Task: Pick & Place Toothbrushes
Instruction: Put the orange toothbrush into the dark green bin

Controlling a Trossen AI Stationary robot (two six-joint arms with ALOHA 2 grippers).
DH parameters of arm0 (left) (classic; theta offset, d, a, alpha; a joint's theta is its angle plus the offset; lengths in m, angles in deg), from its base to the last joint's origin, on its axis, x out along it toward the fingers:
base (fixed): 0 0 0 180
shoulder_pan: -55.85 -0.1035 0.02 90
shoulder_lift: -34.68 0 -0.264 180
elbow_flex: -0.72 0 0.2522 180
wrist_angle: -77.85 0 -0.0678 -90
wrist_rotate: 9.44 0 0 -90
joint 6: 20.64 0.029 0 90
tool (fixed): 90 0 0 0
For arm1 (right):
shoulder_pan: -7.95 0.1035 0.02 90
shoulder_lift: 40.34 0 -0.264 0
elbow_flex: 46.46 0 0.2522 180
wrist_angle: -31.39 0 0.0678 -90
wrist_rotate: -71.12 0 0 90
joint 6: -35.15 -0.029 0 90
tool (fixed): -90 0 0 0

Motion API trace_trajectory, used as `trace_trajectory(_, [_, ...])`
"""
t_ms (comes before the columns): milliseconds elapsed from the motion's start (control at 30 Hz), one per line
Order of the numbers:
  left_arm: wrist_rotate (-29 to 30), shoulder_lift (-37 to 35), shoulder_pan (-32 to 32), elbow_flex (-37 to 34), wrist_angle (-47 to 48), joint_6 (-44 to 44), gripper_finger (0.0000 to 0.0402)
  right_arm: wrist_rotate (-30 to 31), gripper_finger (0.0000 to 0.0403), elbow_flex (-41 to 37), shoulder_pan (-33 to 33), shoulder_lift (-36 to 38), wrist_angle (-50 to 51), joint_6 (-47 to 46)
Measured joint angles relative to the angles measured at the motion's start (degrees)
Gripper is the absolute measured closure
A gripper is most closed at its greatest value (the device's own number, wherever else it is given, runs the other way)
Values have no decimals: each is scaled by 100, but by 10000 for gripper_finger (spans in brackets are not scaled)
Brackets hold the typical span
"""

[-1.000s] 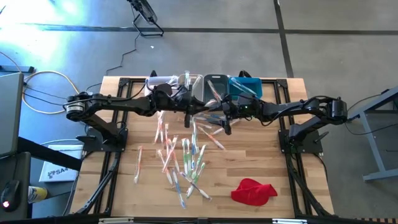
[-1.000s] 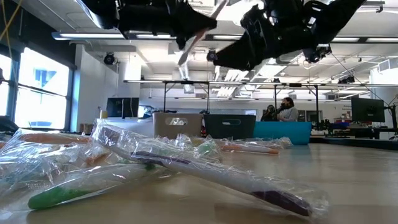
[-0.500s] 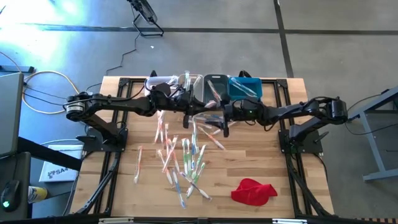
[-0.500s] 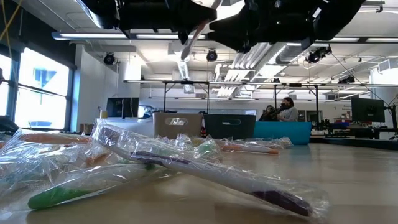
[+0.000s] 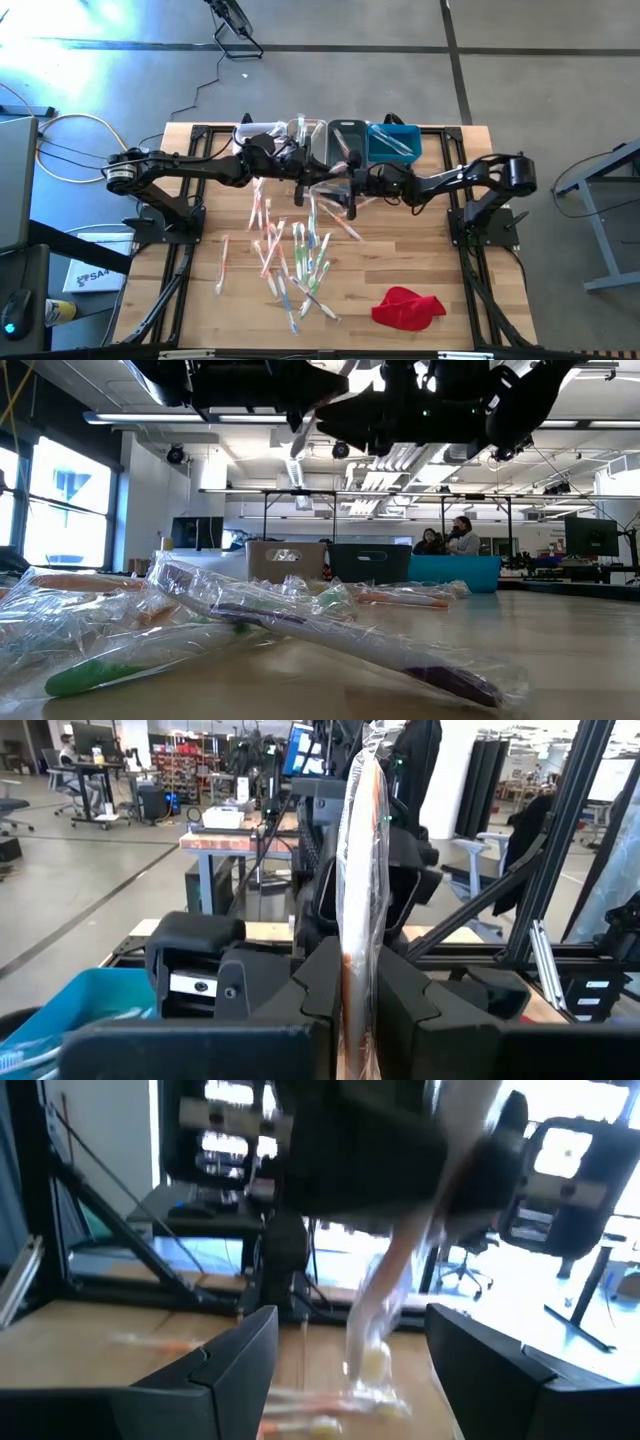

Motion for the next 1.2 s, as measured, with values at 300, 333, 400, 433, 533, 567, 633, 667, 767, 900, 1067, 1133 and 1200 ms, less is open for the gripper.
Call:
trace_trajectory(300, [4, 0, 0, 0, 107, 1, 375, 3, 156, 5, -4, -63, -456, -47])
trace_trajectory(333, [3, 0, 0, 0, 107, 1, 375, 3, 156, 6, -4, -63, -457, -52])
trace_trajectory(400, [4, 0, 0, 0, 107, 1, 375, 3, 160, 5, -4, -63, -449, -64])
trace_trajectory(433, [4, 0, 0, 0, 107, 1, 375, 3, 164, 5, -4, -63, -449, -64])
trace_trajectory(533, [7, 0, 0, 0, 107, 1, 375, -36, 186, 5, -4, -63, -452, -64])
trace_trajectory(567, [7, 0, 0, 0, 107, 2, 375, -37, 196, 5, -4, -63, -450, -64])
trace_trajectory(633, [8, 0, 0, 0, 107, 1, 375, -37, 216, 5, -4, -63, -447, -64])
trace_trajectory(667, [7, 0, 0, 0, 107, 1, 375, -37, 226, 5, -4, -63, -447, -64])
trace_trajectory(767, [9, 0, 0, 0, 107, 1, 375, -65, 253, 5, -4, -63, -447, -64])
trace_trajectory(900, [-4, 0, 4, 0, 133, 1, 375, -277, 281, 5, -4, -63, -447, -64])
trace_trajectory(1067, [-4, 0, 4, 0, 243, 1, 375, -268, 306, 5, -7, -63, -430, -64])
trace_trajectory(1133, [-7, 0, 4, 0, 263, 1, 375, -264, 313, 5, -7, -63, -430, -64])
trace_trajectory(1200, [-7, 0, 4, 0, 269, 1, 375, -258, 322, 5, -7, -63, -430, -64])
